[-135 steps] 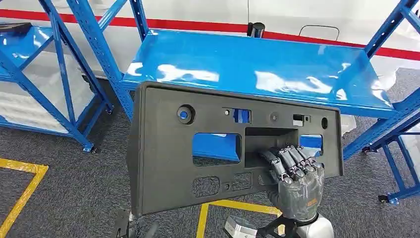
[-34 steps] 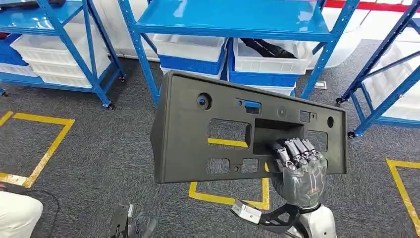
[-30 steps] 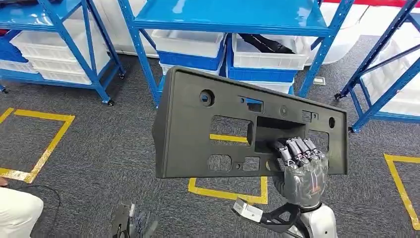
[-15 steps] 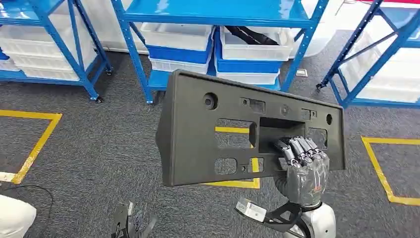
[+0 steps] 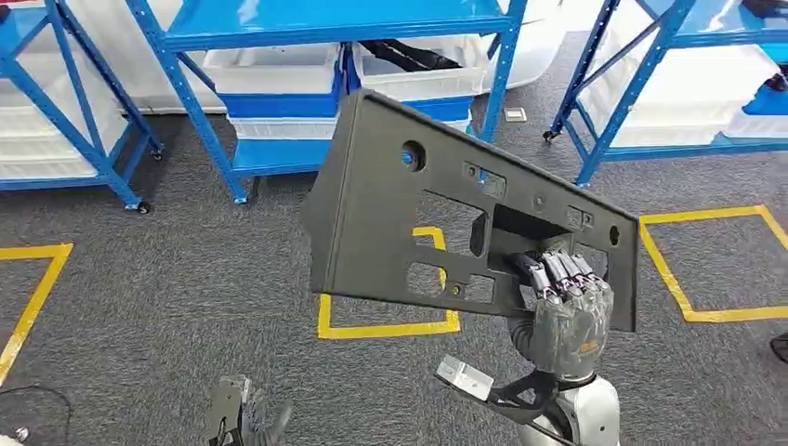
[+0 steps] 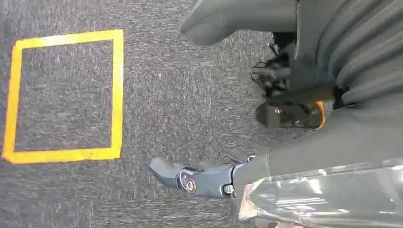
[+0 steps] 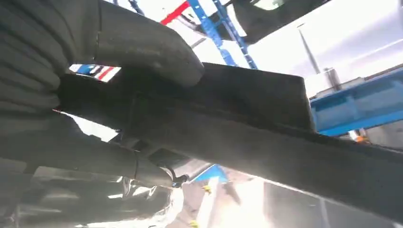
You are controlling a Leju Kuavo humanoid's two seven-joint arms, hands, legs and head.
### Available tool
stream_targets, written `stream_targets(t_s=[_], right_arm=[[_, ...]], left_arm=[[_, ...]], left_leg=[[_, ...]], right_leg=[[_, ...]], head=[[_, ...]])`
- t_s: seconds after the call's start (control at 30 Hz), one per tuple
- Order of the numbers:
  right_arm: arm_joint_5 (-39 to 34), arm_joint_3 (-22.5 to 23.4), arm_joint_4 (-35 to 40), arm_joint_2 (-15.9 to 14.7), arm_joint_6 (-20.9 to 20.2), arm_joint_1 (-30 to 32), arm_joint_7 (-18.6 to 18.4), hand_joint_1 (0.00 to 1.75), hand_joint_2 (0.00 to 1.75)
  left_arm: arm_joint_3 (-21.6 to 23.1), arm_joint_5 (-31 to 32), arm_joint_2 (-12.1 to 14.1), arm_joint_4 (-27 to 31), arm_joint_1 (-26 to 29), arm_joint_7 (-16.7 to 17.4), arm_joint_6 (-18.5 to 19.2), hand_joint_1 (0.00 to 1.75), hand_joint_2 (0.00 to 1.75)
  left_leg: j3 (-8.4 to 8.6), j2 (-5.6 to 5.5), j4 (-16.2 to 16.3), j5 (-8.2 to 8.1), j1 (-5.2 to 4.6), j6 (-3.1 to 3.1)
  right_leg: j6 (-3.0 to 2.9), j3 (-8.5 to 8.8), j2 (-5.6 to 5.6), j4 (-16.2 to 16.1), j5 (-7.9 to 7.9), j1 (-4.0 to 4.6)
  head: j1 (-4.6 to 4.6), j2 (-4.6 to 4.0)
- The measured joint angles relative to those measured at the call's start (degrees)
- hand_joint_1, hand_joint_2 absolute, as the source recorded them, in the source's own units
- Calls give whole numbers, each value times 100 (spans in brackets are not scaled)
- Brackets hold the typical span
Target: Take the parts from the cabinet and place them on the table.
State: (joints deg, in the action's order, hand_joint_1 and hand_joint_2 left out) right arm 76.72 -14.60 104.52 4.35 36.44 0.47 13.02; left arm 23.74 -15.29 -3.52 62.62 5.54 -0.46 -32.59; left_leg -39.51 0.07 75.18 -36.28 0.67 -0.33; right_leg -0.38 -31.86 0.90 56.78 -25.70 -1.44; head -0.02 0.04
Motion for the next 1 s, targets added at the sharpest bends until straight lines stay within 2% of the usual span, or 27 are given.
stream_targets(t_s=[0.03, 0.07, 0.1, 0.13, 0.17, 0.2, 0.27, 0.3, 0.33, 0.37, 0.4, 0.43, 0.47, 0.5, 0.53, 0.57, 0.63, 0.67, 0.7, 0.73, 0.8, 0.83, 0.87, 0.9, 0.93, 0.97, 1.0], right_arm=[[22, -9, -13, 0, 0, 1, -83, 175, 175], [48, -33, -17, -7, 0, 1, -170, 175, 175], [57, -55, -17, -13, 0, 0, -227, 175, 175], [65, -74, -17, -15, 0, -2, -240, 175, 175], [57, -103, -17, -20, 0, -5, -284, 175, 175], [-40, -162, -31, -37, 0, -34, -363, 175, 175], [-258, -358, -105, -163, -41, -108, -500, 175, 175], [-332, -448, -135, -238, -74, -124, -559, 175, 175], [-394, -520, -162, -302, -107, -143, -588, 175, 175], [-464, -595, -190, -370, -149, -163, -590, 175, 175], [-536, -665, -216, -429, -210, -210, -590, 175, 175], [-612, -726, -245, -481, -278, -237, -585, 175, 175], [-671, -761, -264, -516, -328, -235, -577, 175, 175], [-719, -806, -293, -559, -356, -229, -572, 175, 175], [-735, -835, -313, -592, -380, -229, -572, 175, 175], [-748, -863, -337, -627, -393, -229, -570, 175, 175], [-756, -898, -358, -662, -398, -235, -570, 175, 175], [-765, -909, -361, -675, -398, -238, -570, 175, 175], [-785, -916, -363, -684, -413, -246, -553, 175, 175], [-798, -920, -363, -693, -431, -248, -531, 175, 175], [-892, -918, -385, -708, -483, -199, -496, 175, 175], [-945, -907, -393, -713, -483, -165, -483, 175, 175], [-990, -889, -409, -710, -483, -118, -467, 175, 175], [-1025, -857, -435, -713, -468, -99, -437, 175, 175], [-1052, -824, -492, -704, -446, -67, -389, 175, 175], [-1073, -782, -549, -697, -420, -14, -347, 175, 175], [-1078, -743, -599, -697, -389, 38, -327, 175, 175]], left_arm=[[-37, 175, 0, 46, 27, 15, -103, 0, 175], [-87, 394, 0, 122, 53, 50, -194, 0, 175], [-138, 553, 0, 206, 69, 81, -236, 0, 175], [-170, 636, 0, 277, 68, 98, -251, 0, 175], [-203, 680, 7, 326, 70, 138, -240, 0, 175], [-263, 750, 9, 396, 106, 234, -185, 0, 175], [-413, 948, -15, 583, 199, 317, -35, 0, 175], [-476, 1074, -46, 646, 218, 334, 37, 0, 175], [-536, 1220, -94, 713, 239, 365, 110, 0, 175], [-612, 1412, -138, 778, 253, 418, 175, 0, 175], [-695, 1600, -177, 839, 283, 457, 250, 0, 175], [-776, 1746, -223, 881, 328, 509, 302, 0, 175], [-844, 1832, -249, 916, 369, 525, 328, 0, 175], [-915, 1892, -284, 948, 400, 529, 341, 0, 175], [-966, 1910, -308, 962, 418, 533, 355, 0, 175], [-1006, 1925, -326, 984, 433, 538, 363, 0, 175], [-1069, 1938, -372, 1025, 442, 549, 370, 0, 175], [-1093, 1953, -382, 1051, 442, 557, 374, 0, 175], [-1121, 2013, -396, 1069, 445, 562, 383, 0, 175], [-1148, 2096, -411, 1095, 460, 564, 394, 0, 175], [-1250, 2367, -479, 1167, 488, 619, 442, 0, 175], [-1301, 2496, -518, 1220, 504, 632, 479, 0, 175], [-1376, 2624, -538, 1298, 517, 651, 522, 0, 175], [-1442, 2701, -573, 1351, 549, 675, 573, 0, 175], [-1497, 2784, -601, 1397, 589, 697, 613, 0, 175], [-1574, 2837, -627, 1434, 642, 723, 645, 0, 175], [-1630, 2863, -654, 1460, 686, 723, 676, 0, 175]], left_leg=[[10, 0, 6, 74, 4, 3], [146, -5, -235, 256, 8, 18], [423, -37, -744, 536, 14, 37], [716, -150, -1308, 792, 32, 53], [894, -444, -1690, 852, 59, 83], [925, -558, -1803, 816, 58, 99], [883, -422, -1758, 826, 9, 134], [875, -361, -1762, 851, -15, 174], [877, -271, -1838, 916, 17, 256], [868, -205, -1874, 962, 11, 307], [833, -127, -1875, 978, 10, 346], [813, -29, -1874, 985, -3, 353], [792, 55, -1873, 991, -10, 363], [770, 142, -1870, 998, -16, 369], [758, 219, -1869, 1006, -21, 367], [752, 296, -1867, 1010, -24, 361], [765, 432, -1862, 1012, -26, 351], [774, 478, -1857, 1010, -35, 339], [771, 527, -1843, 993, -88, 297], [767, 577, -1841, 1000, -91, 270], [785, 675, -1848, 1015, -87, 231], [789, 726, -1842, 998, -82, 198], [747, 521, -1750, 900, -31, 138], [665, 256, -1507, 685, -13, 125], [507, 99, -1098, 426, -6, 109], [277, 17, -552, 157, -2, 82], [88, -7, -134, 7, 1, 61]], right_leg=[[18, -11, 68, 2, 12, 3], [32, -16, 149, 9, 22, 1], [46, -14, 228, 15, 30, -4], [60, -14, 296, 26, 39, -7], [77, -27, 339, 29, 49, -12], [116, -64, 398, 62, 70, 56], [210, -161, 531, 39, 133, 5], [276, -193, 598, 5, 177, 1], [309, -272, 596, 12, 187, 44], [278, -329, 287, 157, 105, 31], [237, -487, 84, 474, -92, 42], [212, -710, 10, 966, -333, 35], [212, -907, -12, 1416, -519, 30], [238, -1060, -19, 1812, -649, 27], [282, -1070, -24, 1902, -658, 26], [331, -911, -37, 1703, -580, 25], [414, -217, -180, 577, -229, 27], [406, 72, -404, 98, -122, 32], [313, 115, -563, -49, -156, 106], [257, 107, -474, -52, -120, 123], [211, 44, -352, -42, -98, 131], [167, 32, -289, -67, -70, 89], [130, 88, -228, -81, -45, -5], [59, 69, -184, -78, -10, -17], [39, 56, -141, -82, 1, -10], [33, 39, -70, -80, 7, -8], [24, 19, 2, -73, 15, -6]], head=[[0, 0], [-2, 0], [-2, 0], [-4, 0], [-2, 0], [9, 0], [-4, 0], [4, 0], [0, 0], [11, 0], [59, 0], [63, 0], [61, 0], [70, 0], [70, 0], [68, 0], [70, 0], [74, 0], [68, 0], [57, 0], [55, 0], [68, 0], [59, 0], [46, 0], [26, 0], [24, 0], [22, 0]])
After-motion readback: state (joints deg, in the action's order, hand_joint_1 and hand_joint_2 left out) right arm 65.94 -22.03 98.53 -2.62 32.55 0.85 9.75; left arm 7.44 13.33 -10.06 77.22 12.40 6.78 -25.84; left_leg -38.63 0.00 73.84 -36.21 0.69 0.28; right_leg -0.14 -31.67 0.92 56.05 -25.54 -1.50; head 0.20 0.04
